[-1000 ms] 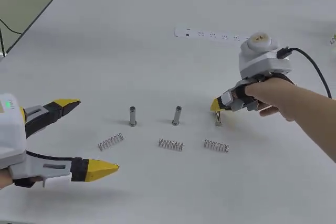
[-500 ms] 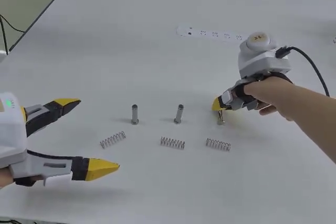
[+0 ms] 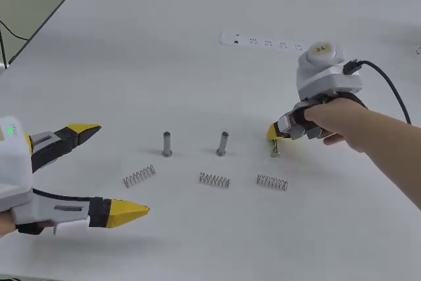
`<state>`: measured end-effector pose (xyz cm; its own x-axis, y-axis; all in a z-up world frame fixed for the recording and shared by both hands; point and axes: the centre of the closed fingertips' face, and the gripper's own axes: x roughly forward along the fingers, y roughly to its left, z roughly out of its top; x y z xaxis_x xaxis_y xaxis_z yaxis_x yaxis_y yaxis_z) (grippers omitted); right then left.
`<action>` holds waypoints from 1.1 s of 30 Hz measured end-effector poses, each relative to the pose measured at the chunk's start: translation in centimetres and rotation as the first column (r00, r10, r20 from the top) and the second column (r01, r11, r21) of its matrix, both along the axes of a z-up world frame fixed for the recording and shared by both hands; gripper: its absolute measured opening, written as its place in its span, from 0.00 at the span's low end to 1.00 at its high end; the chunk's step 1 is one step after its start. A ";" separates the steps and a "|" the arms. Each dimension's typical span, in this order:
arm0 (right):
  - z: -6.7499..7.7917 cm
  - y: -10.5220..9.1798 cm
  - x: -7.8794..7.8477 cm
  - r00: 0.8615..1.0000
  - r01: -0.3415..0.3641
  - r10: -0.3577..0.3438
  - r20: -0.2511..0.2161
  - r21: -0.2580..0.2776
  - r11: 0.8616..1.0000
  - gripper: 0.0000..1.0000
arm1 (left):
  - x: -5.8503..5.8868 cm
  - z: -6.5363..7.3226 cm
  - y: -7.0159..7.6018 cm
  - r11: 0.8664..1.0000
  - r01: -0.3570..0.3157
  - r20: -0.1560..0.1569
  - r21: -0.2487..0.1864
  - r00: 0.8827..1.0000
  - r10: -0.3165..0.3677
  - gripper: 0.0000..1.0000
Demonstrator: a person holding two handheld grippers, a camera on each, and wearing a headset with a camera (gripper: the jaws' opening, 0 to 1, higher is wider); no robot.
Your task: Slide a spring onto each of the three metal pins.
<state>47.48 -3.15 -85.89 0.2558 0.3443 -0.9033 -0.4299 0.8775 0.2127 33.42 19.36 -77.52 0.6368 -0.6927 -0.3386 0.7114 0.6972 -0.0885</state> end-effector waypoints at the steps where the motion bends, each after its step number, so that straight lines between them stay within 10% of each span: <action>1: 0.0 -0.1 0.0 1.000 -0.008 0.009 0.006 -0.009 1.000 0.11 | 0.0 0.0 0.0 1.000 0.000 0.000 0.003 1.000 0.000 0.98; 33: 0.0 -0.1 -1.8 0.995 -0.076 0.077 0.069 -0.014 0.997 0.05 | -0.3 0.0 0.1 1.000 -0.003 -0.004 0.004 1.000 0.003 0.98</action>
<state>45.70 -3.26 -85.87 0.2912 0.3555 -0.8881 -0.5095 0.8434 0.1706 33.08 19.43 -77.54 0.6377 -0.6895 -0.3433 0.7089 0.6997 -0.0886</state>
